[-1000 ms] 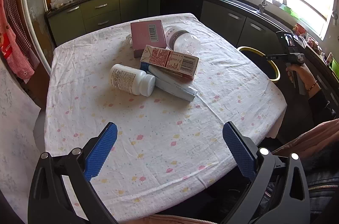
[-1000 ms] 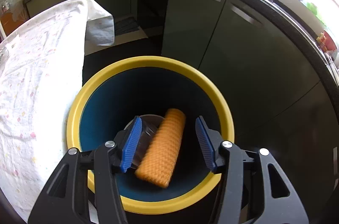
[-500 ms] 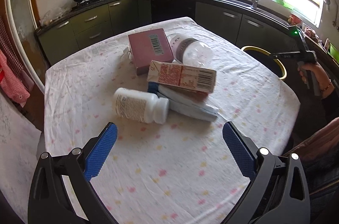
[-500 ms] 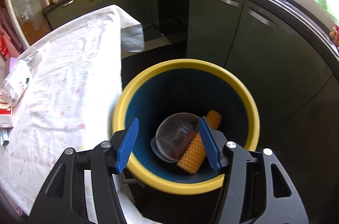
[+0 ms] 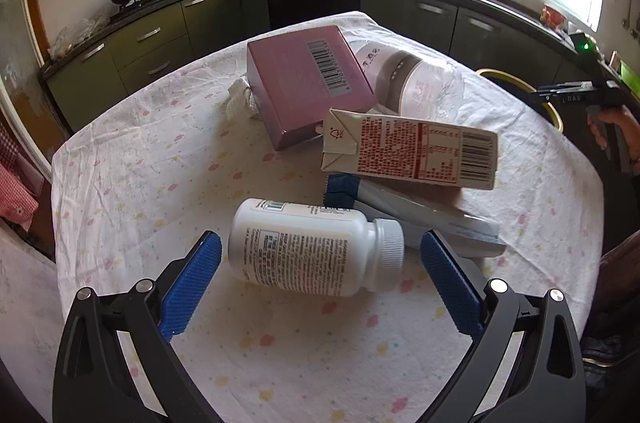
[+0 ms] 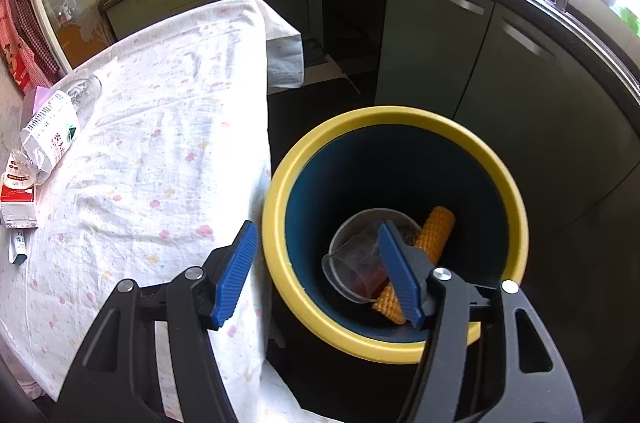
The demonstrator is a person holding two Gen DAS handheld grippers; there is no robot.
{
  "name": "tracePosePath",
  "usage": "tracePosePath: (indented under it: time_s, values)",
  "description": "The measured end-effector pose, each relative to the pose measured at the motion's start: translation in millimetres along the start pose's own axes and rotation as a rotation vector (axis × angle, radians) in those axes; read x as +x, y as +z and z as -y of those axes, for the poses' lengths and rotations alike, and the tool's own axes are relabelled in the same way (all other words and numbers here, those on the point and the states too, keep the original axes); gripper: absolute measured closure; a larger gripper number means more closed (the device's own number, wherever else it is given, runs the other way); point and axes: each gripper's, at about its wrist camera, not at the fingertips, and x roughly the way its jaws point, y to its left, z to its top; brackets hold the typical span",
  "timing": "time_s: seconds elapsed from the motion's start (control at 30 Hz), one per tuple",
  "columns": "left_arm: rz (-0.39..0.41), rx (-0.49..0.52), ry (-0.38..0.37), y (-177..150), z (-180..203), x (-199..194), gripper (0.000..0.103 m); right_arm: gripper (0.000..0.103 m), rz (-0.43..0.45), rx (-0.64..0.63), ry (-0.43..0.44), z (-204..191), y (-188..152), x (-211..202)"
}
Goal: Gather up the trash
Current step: 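Move the left tool to the white pill bottle and grasp it, then carry the pill bottle over the bin and open the left tool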
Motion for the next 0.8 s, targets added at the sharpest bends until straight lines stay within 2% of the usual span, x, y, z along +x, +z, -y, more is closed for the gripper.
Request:
tracePosePath:
  time_s: [0.43,0.5,0.57,0.8]
  values:
    - [-0.056,0.039,-0.003,-0.4,-1.1,25.9,0.005,0.043,-0.033,-0.019,0.03,-14.6,3.3,15.9]
    - [-0.056,0.045,-0.002,-1.5,0.1,26.1,0.007,0.043,-0.033,-0.017,0.033,-13.9,3.7,16.0]
    - [-0.057,0.043,-0.009,-2.5,0.5,25.7,0.018,0.043,-0.032,-0.016,0.035,-12.9,2.1,14.6]
    - [-0.047,0.026,-0.005,-10.1,5.9,10.8,0.019,0.043,-0.027,-0.008,0.048,-10.3,0.8,13.6]
